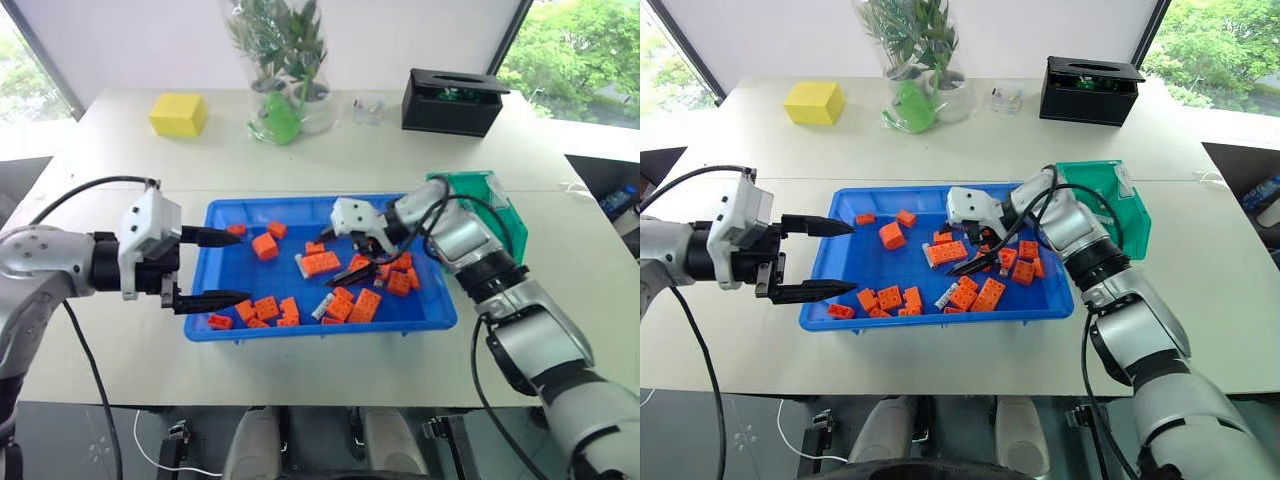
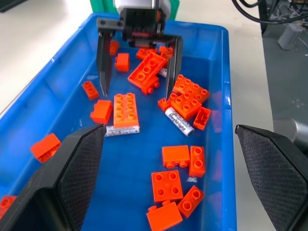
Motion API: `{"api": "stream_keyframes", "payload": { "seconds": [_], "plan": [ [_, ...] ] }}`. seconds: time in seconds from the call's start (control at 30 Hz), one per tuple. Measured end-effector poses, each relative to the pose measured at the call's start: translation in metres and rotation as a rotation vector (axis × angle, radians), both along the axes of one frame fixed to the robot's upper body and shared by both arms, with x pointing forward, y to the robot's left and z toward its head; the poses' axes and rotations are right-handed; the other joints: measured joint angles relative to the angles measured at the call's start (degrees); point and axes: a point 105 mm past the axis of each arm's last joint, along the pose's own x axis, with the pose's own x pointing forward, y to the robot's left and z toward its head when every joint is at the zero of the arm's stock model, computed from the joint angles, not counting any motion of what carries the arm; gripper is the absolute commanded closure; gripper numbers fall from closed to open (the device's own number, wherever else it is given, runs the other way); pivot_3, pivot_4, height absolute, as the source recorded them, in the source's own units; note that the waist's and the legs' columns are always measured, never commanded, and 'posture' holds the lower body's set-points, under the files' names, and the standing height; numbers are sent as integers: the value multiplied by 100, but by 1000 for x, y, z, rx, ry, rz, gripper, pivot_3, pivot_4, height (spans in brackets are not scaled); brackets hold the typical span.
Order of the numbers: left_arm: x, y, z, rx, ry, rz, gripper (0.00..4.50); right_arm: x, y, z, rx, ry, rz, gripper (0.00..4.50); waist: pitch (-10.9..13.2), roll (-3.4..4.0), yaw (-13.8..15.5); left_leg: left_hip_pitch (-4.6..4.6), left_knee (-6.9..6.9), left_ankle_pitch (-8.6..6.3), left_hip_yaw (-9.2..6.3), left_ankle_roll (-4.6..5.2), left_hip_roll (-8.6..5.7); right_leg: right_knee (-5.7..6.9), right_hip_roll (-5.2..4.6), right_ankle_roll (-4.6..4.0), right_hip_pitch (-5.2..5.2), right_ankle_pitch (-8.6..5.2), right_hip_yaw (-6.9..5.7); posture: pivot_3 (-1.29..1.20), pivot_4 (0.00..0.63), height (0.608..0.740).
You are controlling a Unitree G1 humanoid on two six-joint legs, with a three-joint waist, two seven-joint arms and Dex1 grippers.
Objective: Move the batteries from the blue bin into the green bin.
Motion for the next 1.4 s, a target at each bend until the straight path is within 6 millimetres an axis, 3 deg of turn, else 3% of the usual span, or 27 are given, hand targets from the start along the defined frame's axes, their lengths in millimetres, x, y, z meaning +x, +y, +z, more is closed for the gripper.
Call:
{"api": "stream_keyframes", "payload": {
  "seconds": [0.23, 0.3, 0.37, 0.5, 0.53, 0.67, 0.83, 0.93, 1.03, 1.07, 1.23, 1.3, 1.4],
  "plan": [
    [-6, 2, -2, 1, 1, 22, 0, 9, 1, -17, -30, 9, -12, 7, 0, 0, -10, 1, -1, 2, -5, -4, 1, 2, 0, -2, 0, -1, -1, 0, 150, 736],
    [-5, 3, 0, -4, -10, 34, 0, 12, 2, -17, -38, -3, -8, 523, 0, 0, -11, 5, 0, 3, -6, -6, 1, 3, 0, -2, 3, -1, -1, 0, 150, 736],
    [-5, 3, 0, -5, -11, 38, 0, 14, 1, -17, -39, -9, -10, 1333, 0, 0, -5, 5, 0, 5, -6, -8, 1, 3, 0, -4, 5, -2, -1, 0, 150, 736],
    [-4, 3, 1, -7, -15, 46, 0, 14, -2, -20, -50, 5, -10, 3394, 0, 0, -8, 5, -1, 5, -7, -8, 1, 3, 0, -6, 5, -3, -1, 0, 150, 736],
    [-3, 3, 1, -7, -17, 48, 0, 14, -2, -20, -49, 5, -9, 3411, 0, 0, -9, 5, -1, 5, -7, -8, 1, 4, 0, -5, 4, -3, -1, 0, 150, 736],
    [0, 5, 4, -10, -34, 57, 0, 14, -1, -13, -32, -10, -11, 3411, 0, 0, -8, 5, -2, 5, -8, -9, 1, 6, 1, -4, 2, -2, -1, 0, 150, 736],
    [6, 6, 7, -10, -57, 65, 0, 9, 13, 12, 43, -46, 14, 3411, 0, 0, -12, 5, -3, 5, -9, -9, 2, 7, 2, 1, 0, 1, -1, 0, 150, 736],
    [9, 7, 7, -10, -62, 61, 0, 1, 41, 30, 135, -31, 34, 3411, 0, 0, -25, 5, -4, 5, -9, -10, 4, 10, 6, 4, -3, 3, -1, 0, 150, 736],
    [11, 3, 6, -20, -64, 43, 0, -14, 85, 34, 197, -15, 72, 3411, 0, 0, -42, 6, -7, 6, -8, -11, 7, 14, 12, 3, -4, 2, -3, 0, 150, 736],
    [11, 2, 7, -21, -65, 40, 0, -19, 99, 29, 188, -6, 77, 2372, 0, 0, -41, 4, -7, 7, -8, -13, 6, 14, 12, 3, -5, 2, -5, 0, 150, 736],
    [13, 0, 4, -32, -58, 36, 0, -23, 119, 17, 164, 15, -5, 65, -2, -4, 34, -3, -3, 9, -10, -16, 2, 11, -5, -12, -2, -6, -6, 0, 150, 736],
    [13, -2, 2, -40, -51, 34, 0, -19, 114, 21, 155, 1, -65, 65, -3, -5, 36, -5, 0, 9, -10, -16, 2, 8, -10, -14, -1, -6, -6, 0, 150, 736],
    [15, -4, 0, -61, -43, 34, 0, -7, 83, 33, 135, -28, -200, 65, -5, -8, 52, -6, 0, 9, -15, -16, 1, 8, -10, -13, 0, -6, -8, 0, 150, 736]
  ]
}}
